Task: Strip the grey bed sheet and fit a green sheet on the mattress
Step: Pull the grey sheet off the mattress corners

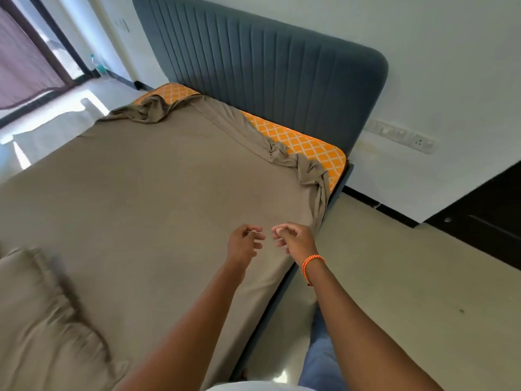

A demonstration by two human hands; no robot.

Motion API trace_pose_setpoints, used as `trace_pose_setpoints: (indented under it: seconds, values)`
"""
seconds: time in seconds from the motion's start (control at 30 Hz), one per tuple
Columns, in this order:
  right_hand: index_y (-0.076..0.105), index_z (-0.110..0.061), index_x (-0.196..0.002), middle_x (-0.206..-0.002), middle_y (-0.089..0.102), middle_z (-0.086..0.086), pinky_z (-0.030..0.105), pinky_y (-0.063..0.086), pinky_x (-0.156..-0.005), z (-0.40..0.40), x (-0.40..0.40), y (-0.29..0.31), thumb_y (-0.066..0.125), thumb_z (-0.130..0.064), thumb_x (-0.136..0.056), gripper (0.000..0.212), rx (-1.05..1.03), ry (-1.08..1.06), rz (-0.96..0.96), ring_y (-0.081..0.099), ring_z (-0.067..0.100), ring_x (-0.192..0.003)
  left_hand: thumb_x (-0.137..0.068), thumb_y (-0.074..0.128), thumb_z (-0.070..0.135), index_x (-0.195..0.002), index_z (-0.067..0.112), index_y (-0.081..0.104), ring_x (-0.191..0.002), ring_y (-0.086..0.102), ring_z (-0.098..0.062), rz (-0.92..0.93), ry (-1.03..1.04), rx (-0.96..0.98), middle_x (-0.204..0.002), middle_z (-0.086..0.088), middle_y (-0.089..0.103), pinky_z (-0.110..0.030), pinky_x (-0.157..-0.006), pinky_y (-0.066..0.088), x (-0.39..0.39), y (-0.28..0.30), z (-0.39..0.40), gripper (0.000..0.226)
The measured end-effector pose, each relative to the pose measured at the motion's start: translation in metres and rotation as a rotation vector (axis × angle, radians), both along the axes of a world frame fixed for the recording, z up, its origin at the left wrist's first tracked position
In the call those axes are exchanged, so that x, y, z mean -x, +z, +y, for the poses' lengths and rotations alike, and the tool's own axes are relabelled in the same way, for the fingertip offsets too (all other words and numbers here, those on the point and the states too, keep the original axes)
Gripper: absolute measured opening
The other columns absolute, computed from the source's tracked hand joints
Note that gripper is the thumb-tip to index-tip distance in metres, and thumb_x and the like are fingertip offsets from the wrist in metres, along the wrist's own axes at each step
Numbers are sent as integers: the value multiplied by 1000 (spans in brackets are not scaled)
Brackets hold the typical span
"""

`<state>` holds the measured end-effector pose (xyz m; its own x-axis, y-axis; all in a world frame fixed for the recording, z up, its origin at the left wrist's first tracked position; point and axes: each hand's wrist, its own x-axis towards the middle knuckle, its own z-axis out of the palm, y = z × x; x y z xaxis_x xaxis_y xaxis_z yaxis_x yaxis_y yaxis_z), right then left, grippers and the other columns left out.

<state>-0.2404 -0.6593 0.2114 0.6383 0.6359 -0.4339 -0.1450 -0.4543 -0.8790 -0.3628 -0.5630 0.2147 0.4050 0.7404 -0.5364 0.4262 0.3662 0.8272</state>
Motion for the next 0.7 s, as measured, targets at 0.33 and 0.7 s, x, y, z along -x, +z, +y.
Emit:
trace_pose_setpoints:
  seconds: [0.33,0.7]
  values:
    - [74,-2,-92,-79,77,13,13,48,-52,102,-247,-71,55,-3,-97,20,131,179,46,66,5,-55,-100,40,-2,-104,14,72,-76,68,-15,73,126,72,-96,-1,79,-27,-64,49,-242,-61,60,35]
    - [66,-23,-125,-126,64,2,42,51,-100,202,-359,-235,70,-24,-90,35,346,287,-331,59,25,-119,-105,43,4,-107,12,72,-75,67,-18,151,320,226,-98,-6,80,-31,-69,47,-327,-187,108,30]
